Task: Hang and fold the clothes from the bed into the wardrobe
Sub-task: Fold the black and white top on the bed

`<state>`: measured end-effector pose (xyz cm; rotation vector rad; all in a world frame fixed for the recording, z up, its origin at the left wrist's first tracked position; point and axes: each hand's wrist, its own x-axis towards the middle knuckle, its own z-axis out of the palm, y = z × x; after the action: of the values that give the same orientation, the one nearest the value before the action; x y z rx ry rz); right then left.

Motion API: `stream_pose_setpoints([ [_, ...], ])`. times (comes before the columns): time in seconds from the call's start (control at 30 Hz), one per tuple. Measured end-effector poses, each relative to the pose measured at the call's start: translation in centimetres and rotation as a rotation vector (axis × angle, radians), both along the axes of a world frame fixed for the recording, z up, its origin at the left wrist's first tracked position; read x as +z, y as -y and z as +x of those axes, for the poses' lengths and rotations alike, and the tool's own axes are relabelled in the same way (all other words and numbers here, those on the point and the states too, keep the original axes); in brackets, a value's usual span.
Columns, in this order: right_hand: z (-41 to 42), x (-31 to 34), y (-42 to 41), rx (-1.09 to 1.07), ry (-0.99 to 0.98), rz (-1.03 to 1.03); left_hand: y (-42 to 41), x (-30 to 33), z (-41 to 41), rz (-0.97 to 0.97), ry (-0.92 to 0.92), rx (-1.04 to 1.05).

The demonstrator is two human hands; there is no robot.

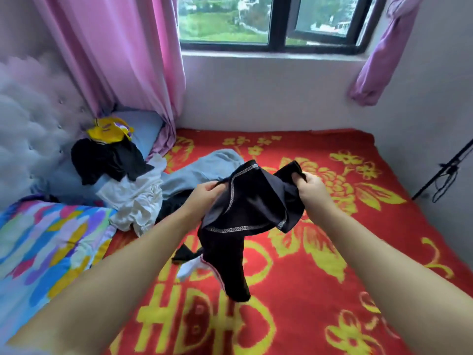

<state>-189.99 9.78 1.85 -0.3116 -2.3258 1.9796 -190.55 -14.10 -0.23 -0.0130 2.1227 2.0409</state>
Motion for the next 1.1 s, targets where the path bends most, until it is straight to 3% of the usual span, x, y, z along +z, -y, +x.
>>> stream_pose_setpoints([
  [0.3, 1.6, 11.3, 0.3, 0.022, -0.131, -0.256, -0.6, 9.5, 1.9, 0.039, -0.106, -0.124],
  [0.47, 2.2, 16.4, 2.3, 0.114, -0.253, 0.065, -0.5, 13.4, 2.2, 0.013, -0.153, -0.292],
  [0.63, 3.7, 19.9, 5.2, 0.318, -0.370, 0.195, -2.5, 16.8, 2.2, -0.063, -0.326, -0.482],
  [0.7, 3.8, 21.2, 5.4, 0.351, -0.428, 0.259, -3.2, 17.8, 2.0, -0.027, -0.345, -0.492],
  [0.8, 3.6, 22.7, 4.8, 0.321, -0.477, 0.196, -3.7, 18.1, 1.3, 0.032, -0.369, -0.436],
  [0.87, 3.4, 23.2, 3.7, 0.239, -0.505, 0.113, -3.5, 17.3, 0.5, -0.073, -0.384, -0.410],
  [0.97, 2.9, 23.6, 1.6, 0.097, -0.552, 0.093, -2.5, 14.7, -1.2, -0.482, -0.420, -0.324],
  [1.1, 2.4, 22.6, -2.1, -0.095, -0.555, 0.160, -0.2, 12.2, -2.9, -0.492, -0.297, -0.144],
])
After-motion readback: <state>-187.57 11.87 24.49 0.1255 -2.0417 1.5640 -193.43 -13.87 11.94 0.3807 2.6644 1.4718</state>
